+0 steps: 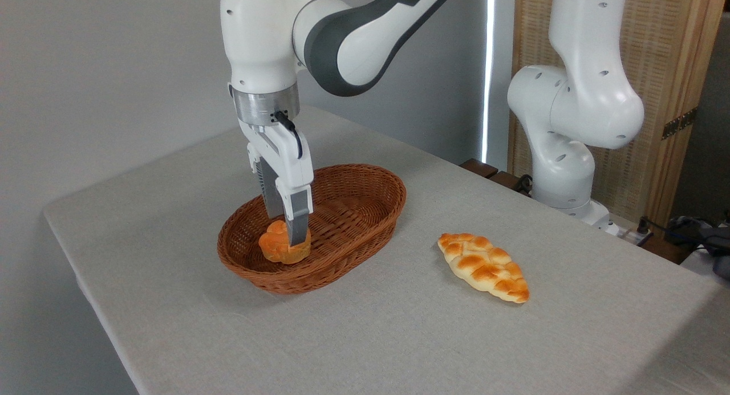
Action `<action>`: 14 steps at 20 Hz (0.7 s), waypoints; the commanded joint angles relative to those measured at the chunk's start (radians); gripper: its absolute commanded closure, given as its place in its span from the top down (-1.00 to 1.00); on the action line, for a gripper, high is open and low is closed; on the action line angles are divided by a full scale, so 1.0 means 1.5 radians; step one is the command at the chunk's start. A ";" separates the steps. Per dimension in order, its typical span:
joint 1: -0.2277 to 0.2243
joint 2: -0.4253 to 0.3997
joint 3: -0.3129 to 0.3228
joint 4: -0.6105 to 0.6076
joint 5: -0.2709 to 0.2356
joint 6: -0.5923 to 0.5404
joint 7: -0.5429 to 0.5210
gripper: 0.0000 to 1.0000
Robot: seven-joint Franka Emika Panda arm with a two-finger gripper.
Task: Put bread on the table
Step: 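Lower the open gripper onto the round bun in the basket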
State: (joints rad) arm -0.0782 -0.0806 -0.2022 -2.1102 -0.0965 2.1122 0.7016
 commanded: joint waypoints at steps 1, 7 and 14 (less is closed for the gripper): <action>-0.002 -0.011 0.000 -0.034 0.000 0.052 0.010 1.00; -0.002 -0.007 -0.009 -0.045 -0.001 0.076 0.010 1.00; -0.002 -0.004 -0.011 -0.047 -0.002 0.083 0.009 -0.52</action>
State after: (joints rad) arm -0.0809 -0.0788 -0.2170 -2.1652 -0.0965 2.2055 0.7024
